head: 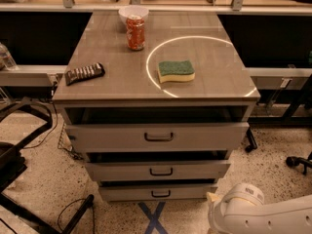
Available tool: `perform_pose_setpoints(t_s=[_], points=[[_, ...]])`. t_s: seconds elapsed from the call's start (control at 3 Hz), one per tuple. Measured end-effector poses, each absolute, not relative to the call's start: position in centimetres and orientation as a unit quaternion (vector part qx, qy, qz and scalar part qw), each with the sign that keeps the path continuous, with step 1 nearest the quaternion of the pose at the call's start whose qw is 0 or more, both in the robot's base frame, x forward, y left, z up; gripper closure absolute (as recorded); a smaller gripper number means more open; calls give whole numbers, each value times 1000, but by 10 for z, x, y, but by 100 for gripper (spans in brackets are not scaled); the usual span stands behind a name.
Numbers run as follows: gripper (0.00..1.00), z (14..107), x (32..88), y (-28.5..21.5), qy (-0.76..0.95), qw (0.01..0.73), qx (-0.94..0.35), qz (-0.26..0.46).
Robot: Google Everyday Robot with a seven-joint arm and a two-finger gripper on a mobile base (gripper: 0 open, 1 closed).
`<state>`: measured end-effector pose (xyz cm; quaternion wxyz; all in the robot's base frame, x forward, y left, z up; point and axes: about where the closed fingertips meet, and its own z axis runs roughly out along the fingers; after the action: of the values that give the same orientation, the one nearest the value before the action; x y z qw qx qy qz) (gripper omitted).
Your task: Open bottom drawer
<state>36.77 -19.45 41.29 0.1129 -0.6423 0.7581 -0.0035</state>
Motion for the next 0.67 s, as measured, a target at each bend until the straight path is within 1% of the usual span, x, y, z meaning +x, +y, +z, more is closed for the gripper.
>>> perform_pose_setpoints(t_s=[0.33,0.67], points=[[0,404,383,-177,749,128,-650,-4],[0,371,415,-150,737,143,-661,1]])
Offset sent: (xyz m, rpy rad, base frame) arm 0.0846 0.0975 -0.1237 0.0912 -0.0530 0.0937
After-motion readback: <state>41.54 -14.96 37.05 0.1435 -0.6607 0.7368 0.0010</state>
